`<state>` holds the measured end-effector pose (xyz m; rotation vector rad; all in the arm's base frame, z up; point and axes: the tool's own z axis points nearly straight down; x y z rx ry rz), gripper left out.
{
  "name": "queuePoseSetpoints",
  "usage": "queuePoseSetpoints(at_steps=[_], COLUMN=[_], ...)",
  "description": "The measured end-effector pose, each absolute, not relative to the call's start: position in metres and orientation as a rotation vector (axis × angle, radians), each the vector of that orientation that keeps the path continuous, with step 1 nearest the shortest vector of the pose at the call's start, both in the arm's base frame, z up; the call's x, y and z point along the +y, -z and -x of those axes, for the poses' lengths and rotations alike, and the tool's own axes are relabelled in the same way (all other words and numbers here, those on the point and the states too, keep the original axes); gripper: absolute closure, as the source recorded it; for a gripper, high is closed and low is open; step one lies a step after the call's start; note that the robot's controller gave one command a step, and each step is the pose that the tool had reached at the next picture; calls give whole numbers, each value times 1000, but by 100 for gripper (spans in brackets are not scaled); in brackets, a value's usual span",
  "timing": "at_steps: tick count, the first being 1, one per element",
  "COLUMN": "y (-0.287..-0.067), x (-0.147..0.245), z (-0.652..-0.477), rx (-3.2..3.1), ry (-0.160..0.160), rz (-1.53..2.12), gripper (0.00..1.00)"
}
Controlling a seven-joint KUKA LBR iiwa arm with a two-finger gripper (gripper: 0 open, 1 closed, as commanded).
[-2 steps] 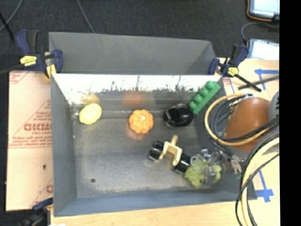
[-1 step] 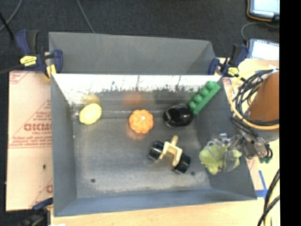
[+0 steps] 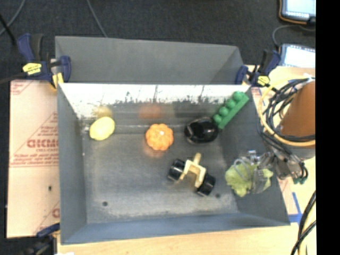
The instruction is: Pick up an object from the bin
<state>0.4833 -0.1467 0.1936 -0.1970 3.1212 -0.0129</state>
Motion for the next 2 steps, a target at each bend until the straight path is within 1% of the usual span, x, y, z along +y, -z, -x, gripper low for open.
queuePoseSetpoints(at_steps=[1, 2], y=[-235, -320], x=[-142, -145], z=[-486, -491], rx=[3129, 3123], ry=[9, 13], rz=[175, 169], gripper=[100, 100])
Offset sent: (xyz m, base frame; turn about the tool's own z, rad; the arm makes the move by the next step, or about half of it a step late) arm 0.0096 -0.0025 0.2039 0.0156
